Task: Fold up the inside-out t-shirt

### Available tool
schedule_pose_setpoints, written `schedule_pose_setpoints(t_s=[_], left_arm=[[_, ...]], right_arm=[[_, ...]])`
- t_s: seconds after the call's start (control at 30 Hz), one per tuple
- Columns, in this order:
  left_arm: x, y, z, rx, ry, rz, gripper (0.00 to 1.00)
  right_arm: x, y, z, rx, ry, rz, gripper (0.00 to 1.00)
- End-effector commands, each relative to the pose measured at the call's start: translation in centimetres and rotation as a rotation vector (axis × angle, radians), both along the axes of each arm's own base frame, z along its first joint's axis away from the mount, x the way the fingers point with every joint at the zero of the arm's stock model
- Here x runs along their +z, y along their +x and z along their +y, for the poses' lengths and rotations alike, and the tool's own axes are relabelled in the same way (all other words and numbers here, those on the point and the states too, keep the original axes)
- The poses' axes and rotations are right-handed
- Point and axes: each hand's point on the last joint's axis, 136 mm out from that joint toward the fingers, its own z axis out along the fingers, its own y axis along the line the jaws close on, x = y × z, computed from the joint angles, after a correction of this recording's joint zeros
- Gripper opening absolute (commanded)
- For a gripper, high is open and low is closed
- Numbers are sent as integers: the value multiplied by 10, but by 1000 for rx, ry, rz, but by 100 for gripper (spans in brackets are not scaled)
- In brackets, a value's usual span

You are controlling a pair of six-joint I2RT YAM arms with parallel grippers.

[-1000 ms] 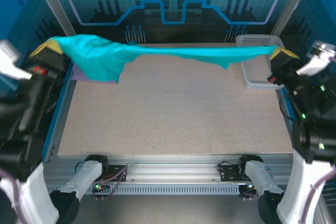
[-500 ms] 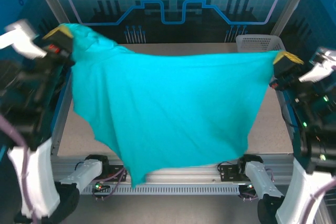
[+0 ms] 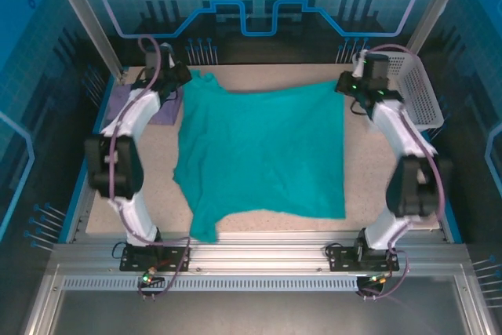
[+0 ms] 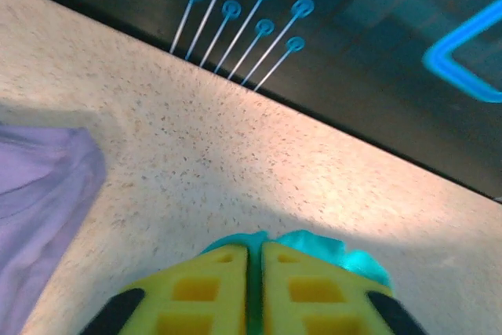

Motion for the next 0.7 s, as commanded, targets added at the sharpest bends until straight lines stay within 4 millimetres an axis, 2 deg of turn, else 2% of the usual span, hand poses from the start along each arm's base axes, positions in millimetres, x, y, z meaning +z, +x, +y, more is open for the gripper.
schedule_pose_setpoints(t_s=[0.0, 0.03, 0.1, 0.2, 0.3, 0.4, 0.47, 0.53, 0.6, 0.67], left_arm=[[-13, 46, -8, -36, -66, -3, 29], [-21, 53, -11, -54, -75, 16, 36], [-22, 54, -12, -55, -73, 41, 48], [-5, 33, -12, -46, -81, 10, 57], [9, -11, -14, -24, -135, -4, 60], [6, -65, -31, -30, -246, -11, 61], [-7, -101, -49, -58, -294, 0, 62], [-30, -141, -63, -89, -306, 59, 62], [-52, -177, -65, -96, -293, 130, 63], [-70, -211, -59, -77, -258, 184, 63]], right_arm=[[-14, 56, -4, -36, -61, -28, 14], [-23, 63, -4, -34, -80, -6, 23], [-33, 63, -1, -20, -104, 30, 33], [-37, 43, 10, 22, -154, 63, 39], [-47, 5, 20, 52, -171, 139, 42], [-68, -44, 31, 87, -154, 241, 42], [-85, -78, 41, 112, -101, 322, 42], [-96, -113, 52, 143, -55, 374, 42], [-99, -141, 65, 190, -14, 396, 43], [-100, -167, 78, 237, 6, 415, 43]])
